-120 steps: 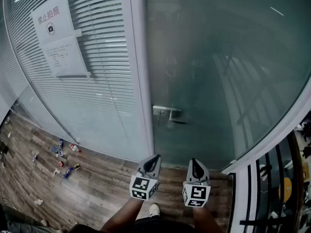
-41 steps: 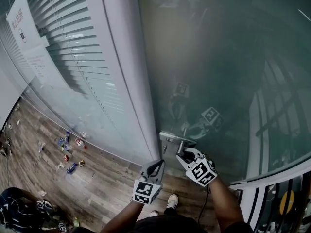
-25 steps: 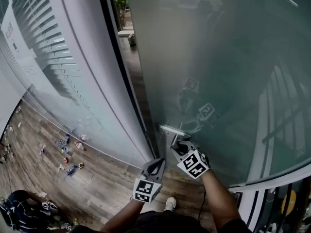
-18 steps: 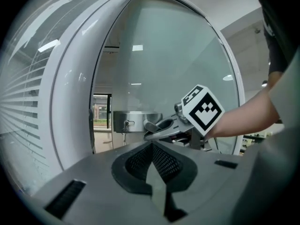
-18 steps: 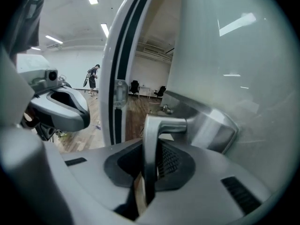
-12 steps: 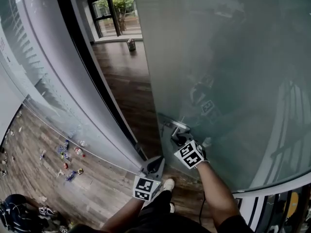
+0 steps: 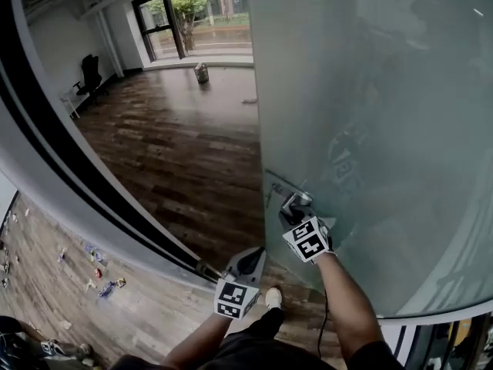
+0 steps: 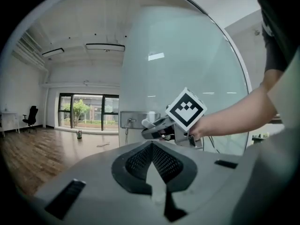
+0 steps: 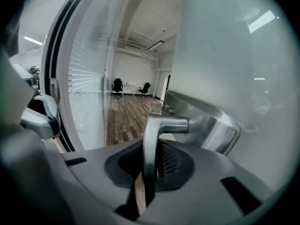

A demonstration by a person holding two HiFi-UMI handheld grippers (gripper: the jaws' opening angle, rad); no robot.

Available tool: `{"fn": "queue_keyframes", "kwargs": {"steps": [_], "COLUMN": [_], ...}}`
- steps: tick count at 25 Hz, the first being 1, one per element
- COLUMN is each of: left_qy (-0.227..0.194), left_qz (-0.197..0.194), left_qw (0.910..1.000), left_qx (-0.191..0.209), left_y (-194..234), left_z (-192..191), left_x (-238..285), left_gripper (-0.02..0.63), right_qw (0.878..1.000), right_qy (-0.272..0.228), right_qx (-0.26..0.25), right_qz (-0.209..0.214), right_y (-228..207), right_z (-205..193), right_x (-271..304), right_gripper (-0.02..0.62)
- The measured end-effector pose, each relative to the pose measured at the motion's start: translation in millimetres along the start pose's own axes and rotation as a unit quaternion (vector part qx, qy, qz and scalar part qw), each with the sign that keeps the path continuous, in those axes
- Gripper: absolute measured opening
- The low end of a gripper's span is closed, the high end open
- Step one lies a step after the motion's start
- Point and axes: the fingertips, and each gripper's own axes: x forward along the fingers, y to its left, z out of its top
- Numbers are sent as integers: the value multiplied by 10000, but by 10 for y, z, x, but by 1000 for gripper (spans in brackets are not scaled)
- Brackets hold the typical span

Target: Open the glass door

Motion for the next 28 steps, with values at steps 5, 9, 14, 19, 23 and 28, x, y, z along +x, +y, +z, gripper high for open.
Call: {"fn": "queue_keyframes", "kwargs": {"steps": [5, 9, 14, 19, 23, 28], "left_qy": [-159, -129, -265, -320, -102, -24], "left_qz": [3, -91, -184, -294, -350, -216], "left_qw": [9999, 9999, 9995, 9990, 9993, 9997], "left_qx": [64, -9, -69, 42, -44, -79], "left_y": [205, 331, 320, 537, 513, 598], "left_z": [56, 248, 667, 619, 646, 738], "left_x": [616, 1201, 1783, 2173, 2436, 2816], "left_gripper": [-3, -3, -3, -3, -3, -3], "right_qw": [9995, 9979, 9953, 9913, 9871, 9813], "right_qy": [48, 113, 269, 336, 397, 435], "right_qx": [202, 470, 719, 930, 1096, 1328], "right_qz": [-238, -419, -590, -868, -1095, -1323], "right_y": [-617, -1219, -1959, -2501, -3060, -3721], "right_z": [-104, -156, -225, -414, -549, -702], "right_x": [286, 461, 411, 693, 669, 635], "right_gripper": [43, 41, 41, 40, 37, 35]}}
